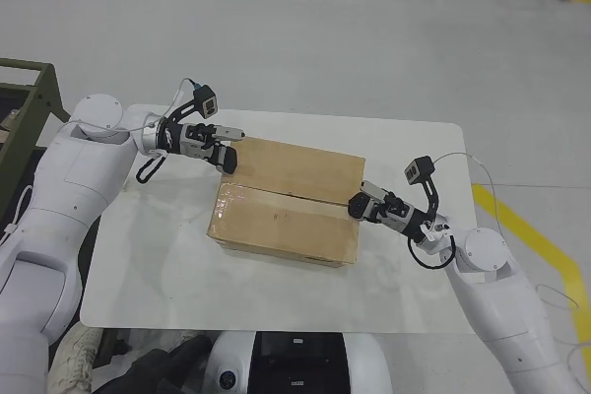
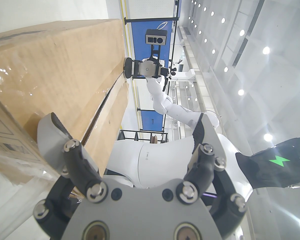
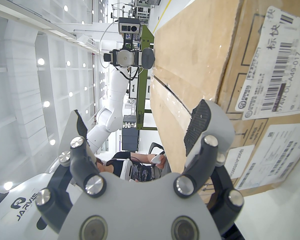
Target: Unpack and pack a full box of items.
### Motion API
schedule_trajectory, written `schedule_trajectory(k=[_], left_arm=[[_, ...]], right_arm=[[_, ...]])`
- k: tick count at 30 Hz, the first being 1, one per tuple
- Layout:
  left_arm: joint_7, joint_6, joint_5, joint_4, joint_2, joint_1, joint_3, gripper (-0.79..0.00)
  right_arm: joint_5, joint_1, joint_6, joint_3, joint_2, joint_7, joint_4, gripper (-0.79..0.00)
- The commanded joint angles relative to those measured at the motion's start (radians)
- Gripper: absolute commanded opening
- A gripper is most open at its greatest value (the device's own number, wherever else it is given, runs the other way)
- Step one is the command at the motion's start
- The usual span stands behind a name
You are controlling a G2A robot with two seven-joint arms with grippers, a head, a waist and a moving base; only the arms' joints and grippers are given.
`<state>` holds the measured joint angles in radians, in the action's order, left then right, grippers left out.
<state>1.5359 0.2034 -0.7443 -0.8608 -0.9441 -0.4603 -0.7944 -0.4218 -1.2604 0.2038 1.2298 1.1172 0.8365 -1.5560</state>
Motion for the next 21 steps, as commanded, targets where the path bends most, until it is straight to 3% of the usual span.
schedule_trajectory(k=[1, 21], left_arm=[[0.0, 0.0, 0.0, 0.0, 0.0, 0.0, 0.0, 0.0], [-0.023, -0.003, -0.008, -0.005, 0.0, -0.007, -0.006, 0.0]], right_arm=[[0.0, 0.0, 0.0, 0.0, 0.0, 0.0, 0.0, 0.0], [0.0, 0.0, 0.0, 0.0, 0.0, 0.0, 0.0, 0.0]])
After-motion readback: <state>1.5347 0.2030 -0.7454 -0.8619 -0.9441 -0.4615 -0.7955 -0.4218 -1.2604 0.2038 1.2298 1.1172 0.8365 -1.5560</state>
